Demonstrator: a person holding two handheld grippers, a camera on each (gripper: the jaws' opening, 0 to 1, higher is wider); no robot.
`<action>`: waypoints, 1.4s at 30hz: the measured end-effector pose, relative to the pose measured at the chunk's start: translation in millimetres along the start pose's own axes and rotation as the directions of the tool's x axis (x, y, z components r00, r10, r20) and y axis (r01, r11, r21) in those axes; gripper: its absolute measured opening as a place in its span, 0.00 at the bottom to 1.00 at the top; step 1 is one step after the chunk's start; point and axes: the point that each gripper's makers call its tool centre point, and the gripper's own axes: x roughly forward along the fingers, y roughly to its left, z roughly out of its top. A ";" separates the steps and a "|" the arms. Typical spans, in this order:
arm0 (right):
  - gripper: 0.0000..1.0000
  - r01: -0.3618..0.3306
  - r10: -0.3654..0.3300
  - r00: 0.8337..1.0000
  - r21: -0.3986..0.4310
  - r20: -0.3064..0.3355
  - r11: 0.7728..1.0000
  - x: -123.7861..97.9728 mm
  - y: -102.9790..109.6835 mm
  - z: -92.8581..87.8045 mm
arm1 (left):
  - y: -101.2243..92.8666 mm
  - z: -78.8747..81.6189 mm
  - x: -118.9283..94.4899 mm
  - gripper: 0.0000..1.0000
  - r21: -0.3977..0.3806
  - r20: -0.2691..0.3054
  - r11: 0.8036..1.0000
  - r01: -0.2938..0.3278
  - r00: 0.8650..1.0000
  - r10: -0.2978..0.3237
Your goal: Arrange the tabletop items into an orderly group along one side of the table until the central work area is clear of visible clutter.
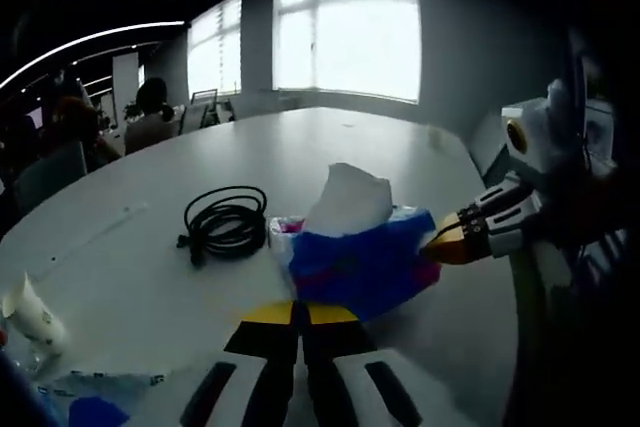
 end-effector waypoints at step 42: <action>0.38 -0.075 0.072 0.996 0.077 0.044 0.994 -10.0 55.3 29.2 | 22.3 -25.5 -61.4 0.32 0.065 -0.065 0.998 0.026 0.998 -0.022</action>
